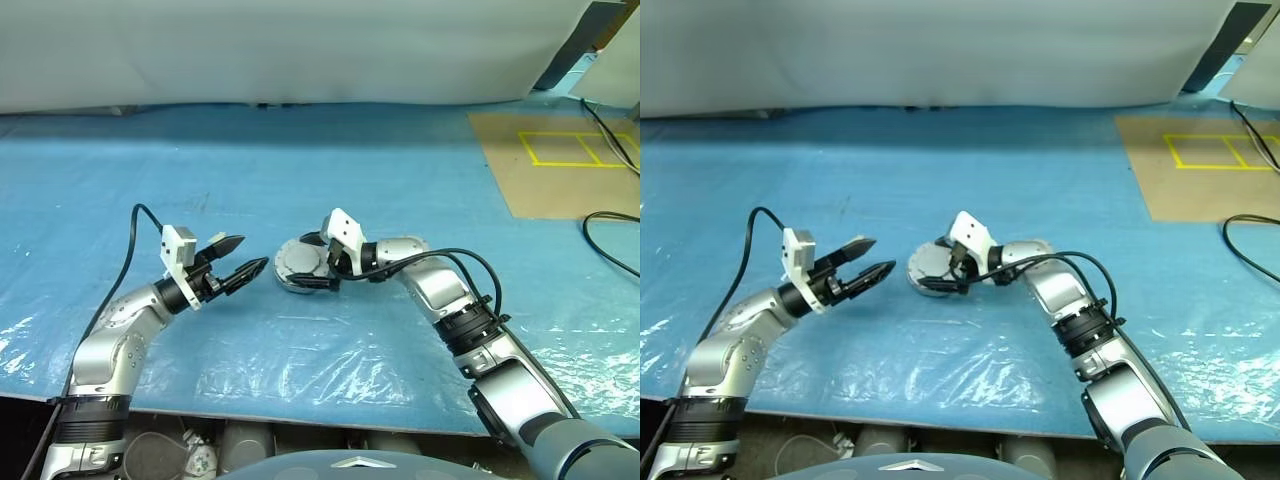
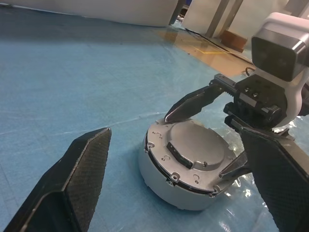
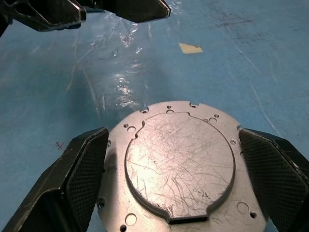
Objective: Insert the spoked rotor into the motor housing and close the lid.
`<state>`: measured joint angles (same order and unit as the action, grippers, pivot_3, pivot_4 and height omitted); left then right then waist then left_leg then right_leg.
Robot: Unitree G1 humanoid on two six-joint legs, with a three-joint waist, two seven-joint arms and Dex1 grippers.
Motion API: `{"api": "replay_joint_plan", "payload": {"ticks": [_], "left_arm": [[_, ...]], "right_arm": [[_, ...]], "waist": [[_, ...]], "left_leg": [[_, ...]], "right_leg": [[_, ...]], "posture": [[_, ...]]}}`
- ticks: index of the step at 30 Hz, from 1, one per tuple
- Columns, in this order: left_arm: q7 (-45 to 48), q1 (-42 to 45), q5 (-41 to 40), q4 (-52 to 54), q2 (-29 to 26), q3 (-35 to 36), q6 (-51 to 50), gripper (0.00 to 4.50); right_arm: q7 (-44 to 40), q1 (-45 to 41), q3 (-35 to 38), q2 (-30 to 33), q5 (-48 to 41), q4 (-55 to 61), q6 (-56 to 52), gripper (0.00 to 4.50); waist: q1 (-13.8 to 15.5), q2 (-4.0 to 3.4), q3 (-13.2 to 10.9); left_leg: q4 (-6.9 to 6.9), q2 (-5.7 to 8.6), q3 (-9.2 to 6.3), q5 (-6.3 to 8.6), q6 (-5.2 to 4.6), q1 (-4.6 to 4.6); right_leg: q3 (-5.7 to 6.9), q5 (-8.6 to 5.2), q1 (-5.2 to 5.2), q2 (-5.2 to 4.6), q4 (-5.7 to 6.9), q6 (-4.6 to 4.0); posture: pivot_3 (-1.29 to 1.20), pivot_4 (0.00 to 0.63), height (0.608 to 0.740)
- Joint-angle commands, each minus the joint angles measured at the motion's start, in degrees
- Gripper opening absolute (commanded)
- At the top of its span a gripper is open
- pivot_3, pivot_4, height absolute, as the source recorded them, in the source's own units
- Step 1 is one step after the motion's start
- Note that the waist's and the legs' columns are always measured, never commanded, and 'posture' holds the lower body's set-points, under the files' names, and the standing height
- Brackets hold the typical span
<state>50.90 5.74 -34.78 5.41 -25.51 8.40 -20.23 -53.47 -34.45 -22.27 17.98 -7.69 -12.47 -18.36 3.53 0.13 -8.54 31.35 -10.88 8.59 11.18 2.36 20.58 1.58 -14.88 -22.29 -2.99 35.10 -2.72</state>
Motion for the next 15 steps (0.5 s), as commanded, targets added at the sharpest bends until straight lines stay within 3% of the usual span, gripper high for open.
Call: {"api": "replay_joint_plan", "payload": {"ticks": [1,7,13,15], "left_arm": [[1.0,0.0,0.6,1.3,-0.7,0.1,1.5,4.50],[0.6,0.1,0.9,1.5,-0.4,0.2,1.3,4.50],[-0.1,0.6,1.0,1.0,-0.1,0.5,1.4,4.50],[-0.1,0.6,1.1,0.9,0.0,0.4,1.4,4.50]], "right_arm": [[-0.1,0.2,-0.7,-0.1,2.1,-0.7,2.2,4.47],[-0.5,0.9,-0.6,-0.5,3.4,-2.1,3.3,4.47],[-0.3,1.0,-0.1,-1.5,3.7,-2.7,3.9,2.96],[0.0,0.9,0.2,-1.9,3.8,-2.9,3.9,2.96]], "waist": [[-0.1,0.00,0.0],[-0.8,0.00,0.0],[-1.0,0.00,0.0],[-1.0,0.00,0.0]], "left_leg": [[0.01,0.00,0.00,0.00,0.00,0.00],[0.12,-0.04,0.00,-0.01,-0.03,-0.05],[0.29,-0.07,0.00,-0.02,-0.07,-0.09],[0.31,-0.08,0.01,-0.03,-0.09,-0.12]], "right_leg": [[0.00,0.00,0.00,0.00,0.02,0.00],[-0.02,-0.01,0.02,-0.05,0.16,-0.01],[-0.06,-0.03,0.01,-0.06,0.38,-0.05],[-0.08,-0.09,0.02,-0.06,0.40,-0.16]], "posture": [[0.00,0.150,0.740],[0.00,0.150,0.740],[0.00,0.150,0.740],[0.00,0.150,0.740]]}}
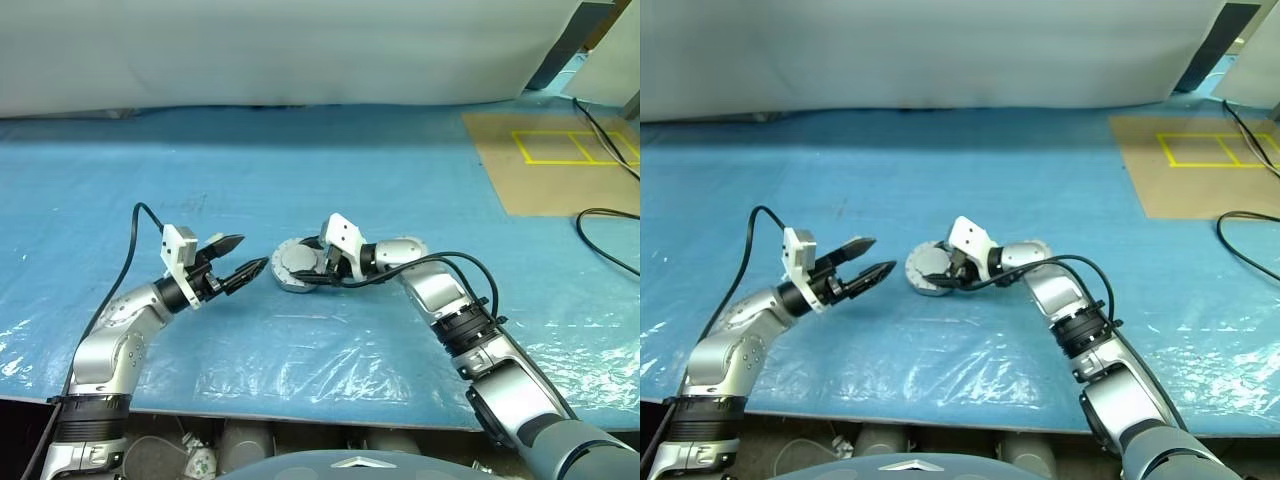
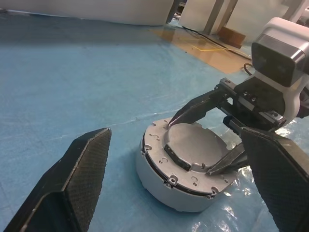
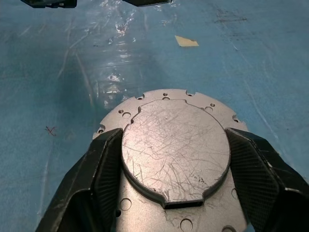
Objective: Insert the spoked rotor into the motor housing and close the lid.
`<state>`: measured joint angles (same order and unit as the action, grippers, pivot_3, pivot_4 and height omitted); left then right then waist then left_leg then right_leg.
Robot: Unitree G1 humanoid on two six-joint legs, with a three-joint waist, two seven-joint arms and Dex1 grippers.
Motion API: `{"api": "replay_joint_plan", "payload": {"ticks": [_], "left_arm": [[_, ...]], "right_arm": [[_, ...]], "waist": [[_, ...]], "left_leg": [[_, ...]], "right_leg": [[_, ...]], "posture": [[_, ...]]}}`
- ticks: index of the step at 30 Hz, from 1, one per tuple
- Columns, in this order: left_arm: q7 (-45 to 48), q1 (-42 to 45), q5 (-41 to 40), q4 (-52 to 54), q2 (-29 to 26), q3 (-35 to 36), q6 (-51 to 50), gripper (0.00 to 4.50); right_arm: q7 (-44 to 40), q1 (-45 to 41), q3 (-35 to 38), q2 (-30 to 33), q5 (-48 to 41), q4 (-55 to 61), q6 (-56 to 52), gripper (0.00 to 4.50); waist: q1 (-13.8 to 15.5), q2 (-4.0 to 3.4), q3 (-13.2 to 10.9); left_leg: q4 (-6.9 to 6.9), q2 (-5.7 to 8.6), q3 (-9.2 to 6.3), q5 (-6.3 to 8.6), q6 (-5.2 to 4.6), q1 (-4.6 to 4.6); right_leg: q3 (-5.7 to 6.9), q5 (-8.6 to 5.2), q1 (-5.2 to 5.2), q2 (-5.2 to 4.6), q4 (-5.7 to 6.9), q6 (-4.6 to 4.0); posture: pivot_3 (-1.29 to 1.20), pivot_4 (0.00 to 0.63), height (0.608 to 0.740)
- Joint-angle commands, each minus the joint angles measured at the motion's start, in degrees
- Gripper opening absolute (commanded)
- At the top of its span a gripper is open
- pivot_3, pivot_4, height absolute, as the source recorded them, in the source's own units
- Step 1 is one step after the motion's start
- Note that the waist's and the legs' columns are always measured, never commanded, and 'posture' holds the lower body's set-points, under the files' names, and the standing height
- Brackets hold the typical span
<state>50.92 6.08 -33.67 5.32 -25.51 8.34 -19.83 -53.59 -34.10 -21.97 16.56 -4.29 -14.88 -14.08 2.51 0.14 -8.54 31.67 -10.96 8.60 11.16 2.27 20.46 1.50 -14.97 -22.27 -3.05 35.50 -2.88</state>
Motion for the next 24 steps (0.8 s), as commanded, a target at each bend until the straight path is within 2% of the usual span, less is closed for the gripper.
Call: {"api": "replay_joint_plan", "payload": {"ticks": [1,10,16,24], "left_arm": [[-0.2,0.1,0.1,0.9,0.2,0.4,1.2,4.50],[-0.3,0.0,0.7,0.6,0.9,0.2,1.4,4.50],[-0.4,0.3,1.6,0.1,1.2,-0.4,1.9,4.50],[-1.1,1.5,3.6,-0.8,2.3,-2.9,2.4,4.50]], "right_arm": [[0.1,0.5,0.2,-0.8,0.2,-0.4,-0.7,2.96],[-0.5,-0.1,0.0,-1.2,1.0,-0.1,-1.1,2.96],[-0.3,1.6,-3.1,-0.7,4.9,-4.1,-0.1,2.96],[2.3,3.6,-4.2,-1.5,7.1,-9.0,-1.0,2.96]], "waist": [[0.0,0.00,0.0],[-0.1,0.00,0.0],[-0.2,0.01,0.0],[-0.2,0.00,0.0]], "left_leg": [[0.01,0.00,0.00,0.00,-0.01,0.00],[0.03,-0.01,0.01,-0.01,-0.02,-0.01],[0.04,-0.02,0.02,-0.01,-0.02,-0.08],[0.03,-0.17,0.06,0.21,0.04,-0.94]], "right_leg": [[-0.01,-0.04,0.00,0.00,0.00,-0.06],[-0.02,-0.03,0.00,0.00,0.04,-0.06],[-0.03,-0.05,0.05,0.00,0.04,-0.09],[-0.06,-0.21,1.05,-0.02,-0.02,-0.30]], "posture": [[0.00,0.150,0.740],[0.00,0.150,0.740],[0.00,0.150,0.740],[0.00,0.150,0.740]]}}
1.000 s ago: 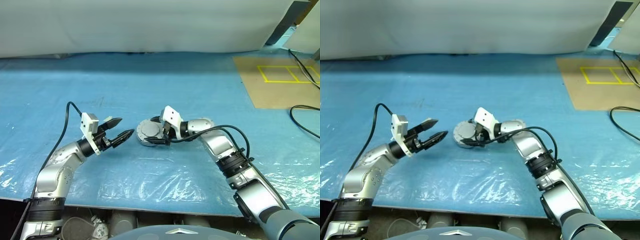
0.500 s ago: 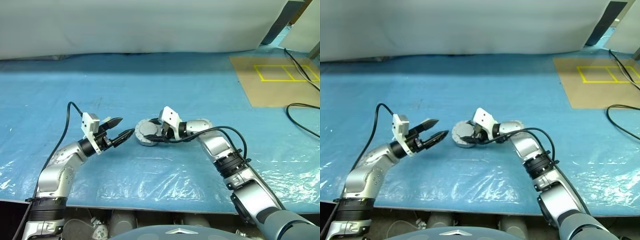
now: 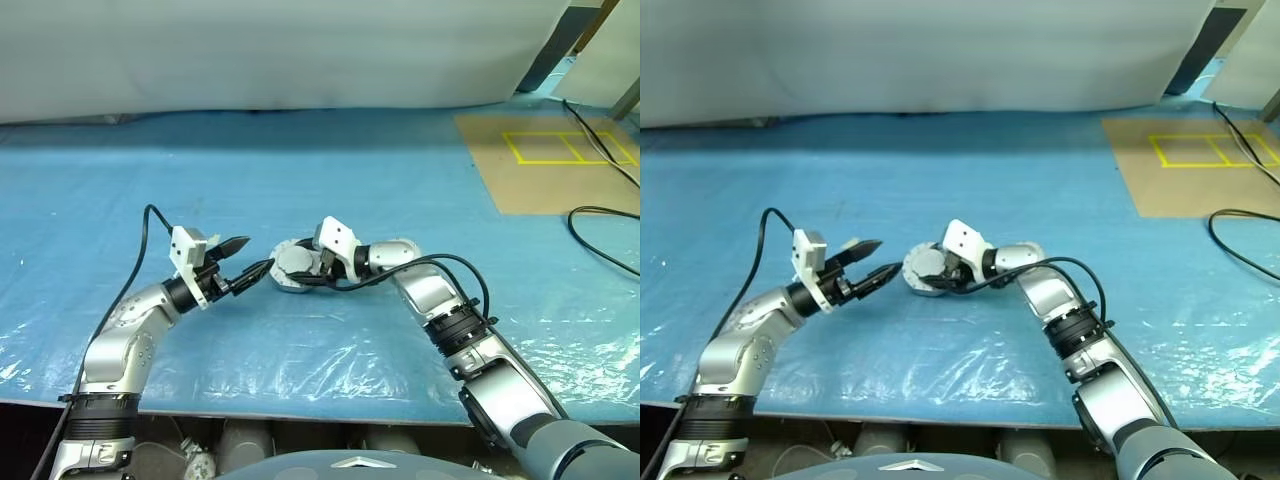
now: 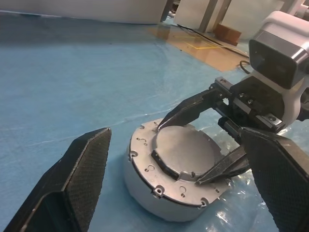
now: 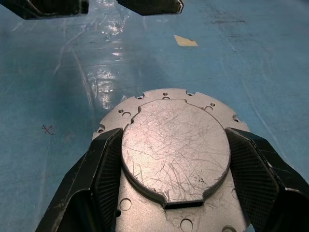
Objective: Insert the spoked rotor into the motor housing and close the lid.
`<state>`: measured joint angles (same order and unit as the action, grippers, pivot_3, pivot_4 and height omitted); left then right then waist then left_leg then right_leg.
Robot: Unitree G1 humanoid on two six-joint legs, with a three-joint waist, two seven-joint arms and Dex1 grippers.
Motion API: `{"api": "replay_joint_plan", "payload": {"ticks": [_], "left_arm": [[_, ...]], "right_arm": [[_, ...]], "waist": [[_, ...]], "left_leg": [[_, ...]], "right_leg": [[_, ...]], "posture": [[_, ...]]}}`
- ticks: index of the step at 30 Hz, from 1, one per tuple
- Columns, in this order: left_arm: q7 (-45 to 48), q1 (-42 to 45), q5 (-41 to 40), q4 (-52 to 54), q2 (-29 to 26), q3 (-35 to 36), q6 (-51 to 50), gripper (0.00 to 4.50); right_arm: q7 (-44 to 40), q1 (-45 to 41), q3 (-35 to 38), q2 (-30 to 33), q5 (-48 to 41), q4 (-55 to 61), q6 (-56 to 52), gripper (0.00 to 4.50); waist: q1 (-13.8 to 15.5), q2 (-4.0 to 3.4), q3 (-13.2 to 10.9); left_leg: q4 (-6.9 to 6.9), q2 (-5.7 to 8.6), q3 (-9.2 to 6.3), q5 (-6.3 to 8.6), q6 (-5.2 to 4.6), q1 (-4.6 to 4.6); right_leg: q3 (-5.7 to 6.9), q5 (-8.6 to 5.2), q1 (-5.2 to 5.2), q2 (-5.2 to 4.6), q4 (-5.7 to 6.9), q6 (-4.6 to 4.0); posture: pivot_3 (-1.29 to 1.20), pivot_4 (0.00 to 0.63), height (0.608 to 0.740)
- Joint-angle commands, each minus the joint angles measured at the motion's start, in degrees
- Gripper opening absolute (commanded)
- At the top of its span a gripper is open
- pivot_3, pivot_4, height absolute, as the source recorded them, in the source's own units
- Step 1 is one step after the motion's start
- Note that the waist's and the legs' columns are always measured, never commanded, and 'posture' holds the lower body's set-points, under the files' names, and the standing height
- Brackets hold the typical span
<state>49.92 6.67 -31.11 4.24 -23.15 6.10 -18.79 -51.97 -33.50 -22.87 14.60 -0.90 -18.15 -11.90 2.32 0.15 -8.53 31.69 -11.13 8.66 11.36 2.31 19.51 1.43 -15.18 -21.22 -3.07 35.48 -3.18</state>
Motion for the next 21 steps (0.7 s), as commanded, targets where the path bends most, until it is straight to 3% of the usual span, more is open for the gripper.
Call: {"api": "replay_joint_plan", "payload": {"ticks": [1,11,21], "left_arm": [[-0.3,1.1,1.2,0.1,0.2,-0.9,1.4,4.50],[-0.9,3.0,2.2,-1.9,1.5,-1.6,2.3,4.50],[-1.3,3.0,2.9,-2.7,2.0,-2.1,2.0,4.50]], "right_arm": [[0.8,3.0,-3.3,0.4,3.9,-5.8,-3.3,2.96],[2.2,1.7,-3.6,-2.0,4.3,-10.3,-7.8,2.96],[0.1,3.3,-5.4,-0.5,4.7,-3.9,-14.9,2.96]], "waist": [[0.0,-0.01,0.0],[-0.7,0.01,0.1],[-0.9,-0.14,0.6]], "left_leg": [[-0.01,0.00,-0.01,0.05,-0.07,-0.14],[-0.11,-0.10,-0.03,0.06,-0.10,-0.41],[-0.55,-0.08,-0.01,0.07,-0.09,-0.43]], "right_leg": [[-0.01,-0.01,0.10,0.00,-0.01,0.00],[-0.13,-0.03,0.16,0.01,-0.01,-0.01],[-0.14,-0.03,0.18,0.01,-0.45,-0.01]], "posture": [[0.00,0.150,0.740],[0.00,0.150,0.740],[0.00,0.150,0.740]]}}
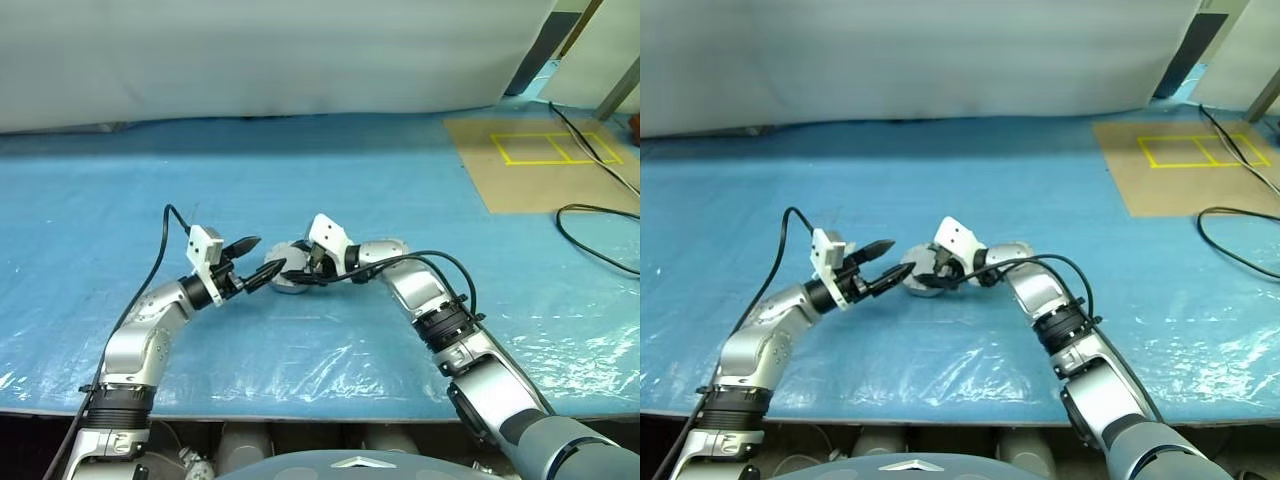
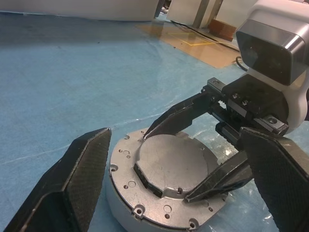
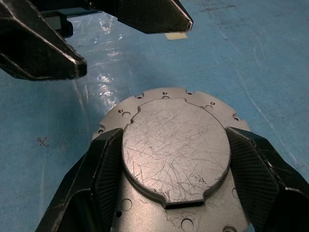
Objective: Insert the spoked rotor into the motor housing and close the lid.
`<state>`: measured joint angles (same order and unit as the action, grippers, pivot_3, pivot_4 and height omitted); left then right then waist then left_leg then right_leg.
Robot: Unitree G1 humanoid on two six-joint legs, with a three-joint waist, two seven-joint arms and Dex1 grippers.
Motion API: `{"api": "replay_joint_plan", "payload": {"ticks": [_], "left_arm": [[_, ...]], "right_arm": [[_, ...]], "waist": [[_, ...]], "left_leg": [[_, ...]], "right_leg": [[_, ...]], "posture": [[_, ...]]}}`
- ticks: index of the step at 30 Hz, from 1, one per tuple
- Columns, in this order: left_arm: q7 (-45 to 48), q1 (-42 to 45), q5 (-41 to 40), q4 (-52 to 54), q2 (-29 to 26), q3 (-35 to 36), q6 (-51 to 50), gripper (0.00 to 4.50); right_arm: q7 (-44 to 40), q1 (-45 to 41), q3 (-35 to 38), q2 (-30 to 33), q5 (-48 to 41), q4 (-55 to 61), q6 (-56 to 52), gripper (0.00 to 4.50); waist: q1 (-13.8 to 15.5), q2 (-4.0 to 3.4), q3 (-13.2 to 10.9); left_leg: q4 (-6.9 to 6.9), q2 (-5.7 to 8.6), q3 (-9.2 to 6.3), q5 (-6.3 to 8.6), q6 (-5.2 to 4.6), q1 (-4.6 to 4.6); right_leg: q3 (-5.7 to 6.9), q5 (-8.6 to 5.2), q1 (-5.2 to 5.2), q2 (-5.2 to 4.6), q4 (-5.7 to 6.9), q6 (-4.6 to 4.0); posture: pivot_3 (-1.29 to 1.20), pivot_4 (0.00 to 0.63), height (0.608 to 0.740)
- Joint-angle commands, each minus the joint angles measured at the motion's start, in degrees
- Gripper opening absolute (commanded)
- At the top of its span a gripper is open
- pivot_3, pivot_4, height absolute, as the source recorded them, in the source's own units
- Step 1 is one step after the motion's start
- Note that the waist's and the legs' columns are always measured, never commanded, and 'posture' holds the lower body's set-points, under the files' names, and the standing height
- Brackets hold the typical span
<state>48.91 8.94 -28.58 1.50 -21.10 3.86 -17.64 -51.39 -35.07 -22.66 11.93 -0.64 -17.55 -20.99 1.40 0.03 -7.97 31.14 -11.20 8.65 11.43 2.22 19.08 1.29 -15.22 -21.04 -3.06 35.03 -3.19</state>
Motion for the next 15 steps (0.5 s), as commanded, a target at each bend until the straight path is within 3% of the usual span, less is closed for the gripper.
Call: {"api": "replay_joint_plan", "payload": {"ticks": [1,8,15], "left_arm": [[-0.3,0.9,0.7,-0.4,-0.1,-0.1,1.0,4.50],[1.7,1.3,2.6,-4.4,-0.9,-0.2,3.7,4.50],[5.0,0.9,1.2,-2.9,-1.7,-1.0,2.3,2.24]], "right_arm": [[-0.6,5.1,-6.0,2.6,4.7,-3.8,-5.7,2.96],[-0.3,4.8,-5.4,3.3,4.0,-1.0,-8.0,2.96],[0.9,6.7,-5.7,3.2,4.6,-3.8,-4.5,2.96]], "waist": [[0.0,-0.04,0.1],[0.1,-0.04,0.1],[0.7,-0.03,0.1]], "left_leg": [[-0.07,0.01,0.01,0.00,0.00,0.01],[-0.20,0.10,0.01,0.00,0.04,0.12],[-0.31,0.11,0.03,0.02,0.02,0.04]], "right_leg": [[0.00,0.00,0.00,0.00,-0.08,0.00],[0.01,0.00,-0.13,-0.02,-0.32,0.01],[-0.01,-0.02,-0.04,-0.04,-0.33,0.05]], "posture": [[0.00,0.150,0.740],[0.00,0.150,0.740],[0.00,0.150,0.740]]}}
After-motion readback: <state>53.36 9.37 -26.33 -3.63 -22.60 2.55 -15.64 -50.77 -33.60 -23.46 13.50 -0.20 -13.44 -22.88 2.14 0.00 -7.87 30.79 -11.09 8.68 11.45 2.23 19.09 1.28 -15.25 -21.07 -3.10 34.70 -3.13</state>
